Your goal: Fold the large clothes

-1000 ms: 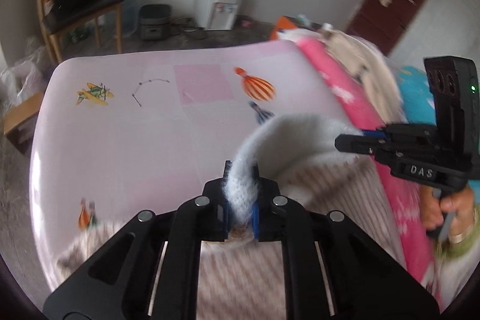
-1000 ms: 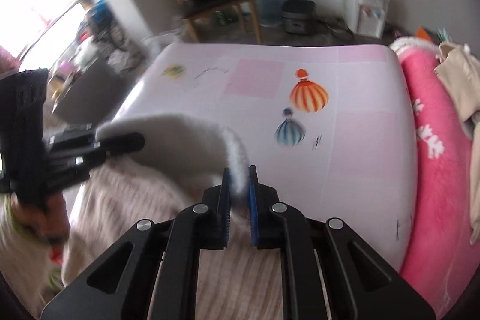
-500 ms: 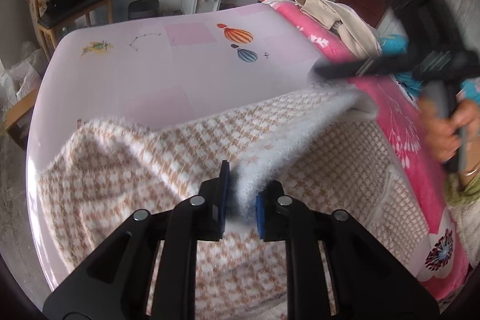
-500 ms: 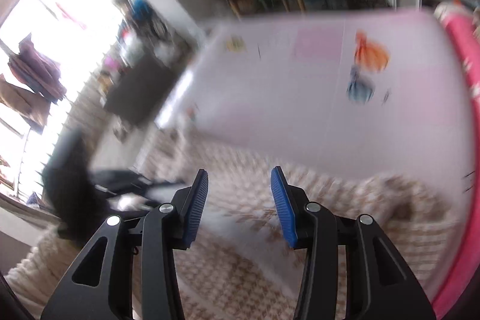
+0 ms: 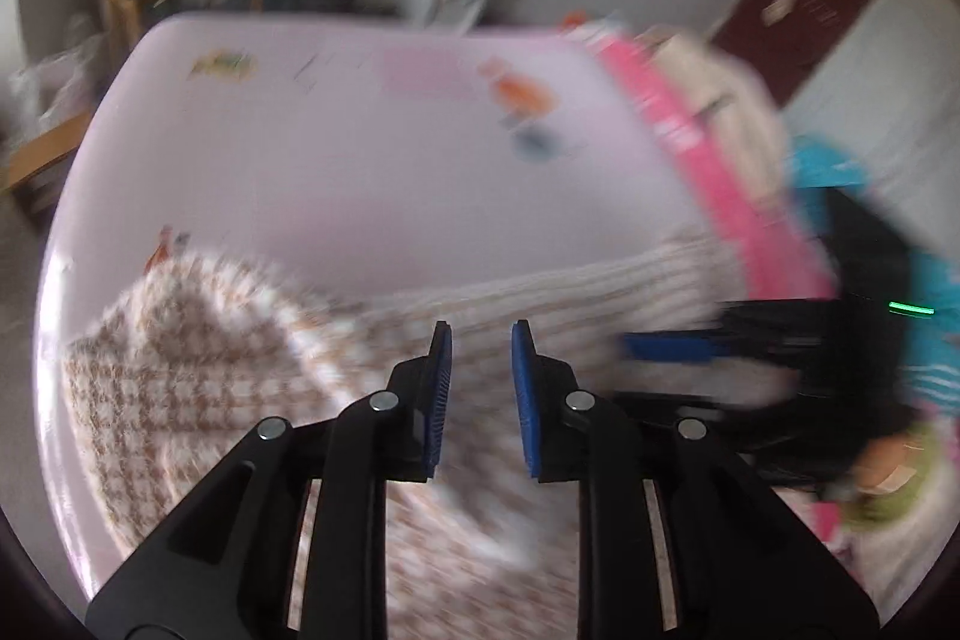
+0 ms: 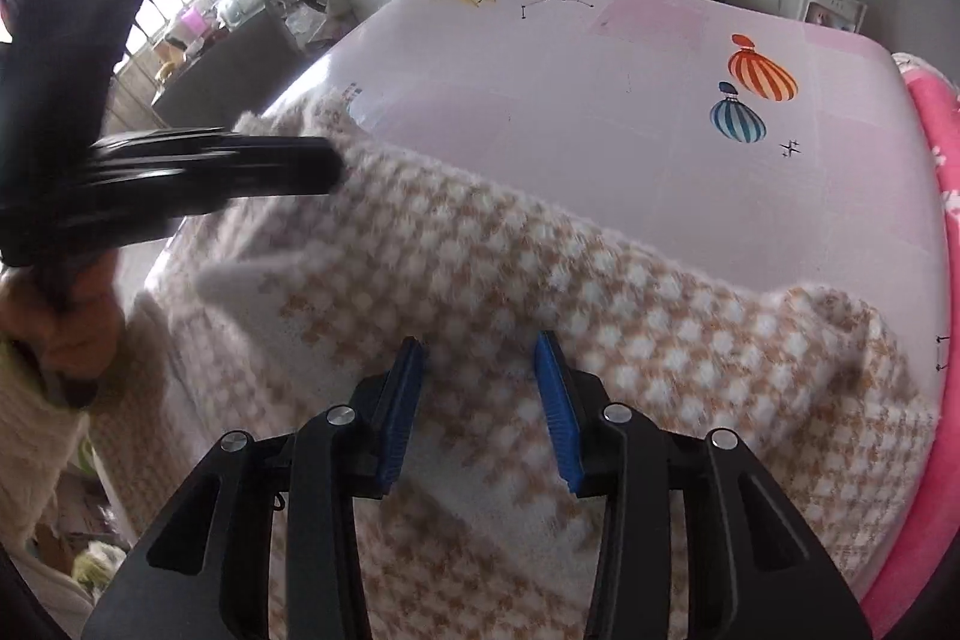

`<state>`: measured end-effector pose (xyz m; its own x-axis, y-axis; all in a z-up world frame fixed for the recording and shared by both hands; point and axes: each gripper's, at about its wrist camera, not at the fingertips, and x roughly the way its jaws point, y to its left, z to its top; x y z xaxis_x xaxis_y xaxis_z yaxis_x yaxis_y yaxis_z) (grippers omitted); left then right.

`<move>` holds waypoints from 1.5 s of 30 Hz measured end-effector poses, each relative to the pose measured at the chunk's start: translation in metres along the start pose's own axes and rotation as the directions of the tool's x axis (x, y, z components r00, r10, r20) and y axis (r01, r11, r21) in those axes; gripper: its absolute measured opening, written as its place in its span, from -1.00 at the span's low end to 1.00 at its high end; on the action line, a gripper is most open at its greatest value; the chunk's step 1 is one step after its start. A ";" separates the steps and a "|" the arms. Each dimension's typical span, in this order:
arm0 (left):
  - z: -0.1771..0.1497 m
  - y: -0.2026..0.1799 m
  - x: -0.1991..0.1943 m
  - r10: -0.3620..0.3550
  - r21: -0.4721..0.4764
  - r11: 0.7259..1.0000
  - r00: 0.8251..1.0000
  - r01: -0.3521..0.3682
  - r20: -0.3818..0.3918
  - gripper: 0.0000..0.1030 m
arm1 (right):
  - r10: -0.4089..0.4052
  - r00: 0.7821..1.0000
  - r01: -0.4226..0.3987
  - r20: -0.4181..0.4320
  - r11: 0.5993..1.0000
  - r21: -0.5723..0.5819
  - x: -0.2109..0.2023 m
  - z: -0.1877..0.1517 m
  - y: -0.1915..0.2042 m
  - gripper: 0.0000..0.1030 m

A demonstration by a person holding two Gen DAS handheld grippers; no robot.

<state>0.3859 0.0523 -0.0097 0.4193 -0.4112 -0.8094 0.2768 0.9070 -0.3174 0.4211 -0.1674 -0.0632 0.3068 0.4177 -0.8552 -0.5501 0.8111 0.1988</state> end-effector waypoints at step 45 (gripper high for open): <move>-0.002 -0.023 0.018 0.247 0.221 0.944 0.969 -0.245 0.017 -0.54 | -0.165 0.985 0.148 0.051 0.958 0.245 -0.009 0.011 -0.053 -0.22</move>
<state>0.3853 0.0243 -0.0179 0.4896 -0.1756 -0.8541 0.3498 0.9368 0.0079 0.4561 -0.2091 -0.0608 0.4327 0.2983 -0.8507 -0.2918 0.9392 0.1809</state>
